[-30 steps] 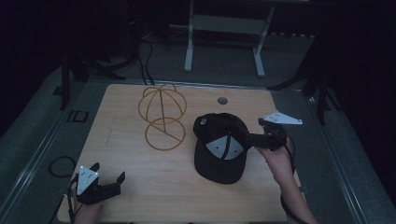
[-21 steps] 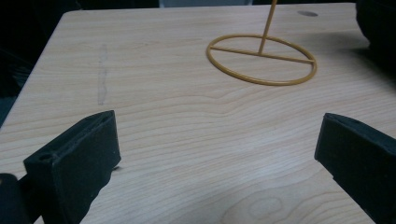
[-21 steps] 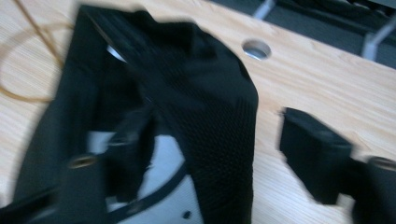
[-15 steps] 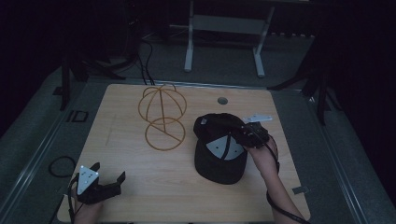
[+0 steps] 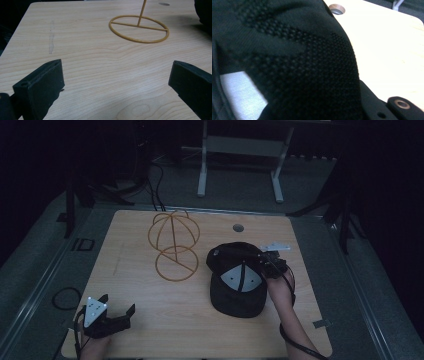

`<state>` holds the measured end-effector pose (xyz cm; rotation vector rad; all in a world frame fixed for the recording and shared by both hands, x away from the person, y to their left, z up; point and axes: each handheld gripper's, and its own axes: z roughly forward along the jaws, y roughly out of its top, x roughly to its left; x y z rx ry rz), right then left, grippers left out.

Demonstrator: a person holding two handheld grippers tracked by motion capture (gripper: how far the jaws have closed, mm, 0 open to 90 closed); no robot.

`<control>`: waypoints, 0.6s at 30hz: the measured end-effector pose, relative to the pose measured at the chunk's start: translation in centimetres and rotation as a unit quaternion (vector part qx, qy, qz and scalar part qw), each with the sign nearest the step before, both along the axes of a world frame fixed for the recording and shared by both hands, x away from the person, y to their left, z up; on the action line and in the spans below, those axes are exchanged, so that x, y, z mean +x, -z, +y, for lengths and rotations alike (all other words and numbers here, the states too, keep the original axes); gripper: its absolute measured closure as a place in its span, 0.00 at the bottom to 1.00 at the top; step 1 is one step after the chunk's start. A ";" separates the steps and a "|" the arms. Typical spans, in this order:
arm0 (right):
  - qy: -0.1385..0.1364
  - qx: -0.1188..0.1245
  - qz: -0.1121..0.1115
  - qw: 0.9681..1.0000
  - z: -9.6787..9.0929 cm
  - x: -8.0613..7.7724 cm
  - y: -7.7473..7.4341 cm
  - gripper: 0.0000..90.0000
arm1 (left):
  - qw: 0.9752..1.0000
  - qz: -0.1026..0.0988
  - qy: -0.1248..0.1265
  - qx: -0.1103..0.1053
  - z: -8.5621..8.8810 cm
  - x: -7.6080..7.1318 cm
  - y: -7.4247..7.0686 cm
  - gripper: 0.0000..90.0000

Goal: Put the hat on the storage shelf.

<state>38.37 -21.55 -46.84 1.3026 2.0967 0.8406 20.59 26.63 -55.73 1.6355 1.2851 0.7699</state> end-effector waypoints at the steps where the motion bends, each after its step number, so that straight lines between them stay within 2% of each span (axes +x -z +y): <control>1: -0.003 0.006 -0.001 1.000 0.1 -0.1 -0.2 0.99 | 1.000 0.000 0.001 -0.001 0.0 0.0 0.0 0.01; 10: -0.021 0.033 -0.019 0.999 1.1 -0.4 -2.5 0.99 | 1.000 0.003 0.014 0.001 -0.7 -0.1 -0.3 0.01; 13: -0.028 0.042 -0.033 0.998 1.2 -0.8 -3.7 0.99 | 1.000 0.002 0.021 0.003 -1.2 -0.3 -0.5 0.01; 15: -0.030 0.043 -0.043 0.998 1.3 -1.1 -4.4 0.99 | 1.000 0.002 0.015 0.011 -1.7 -0.2 -0.6 0.01; 18: -0.034 0.048 -0.057 0.997 1.5 -1.5 -5.4 0.99 | 1.000 0.002 0.021 -0.002 -2.3 -0.1 -1.0 0.01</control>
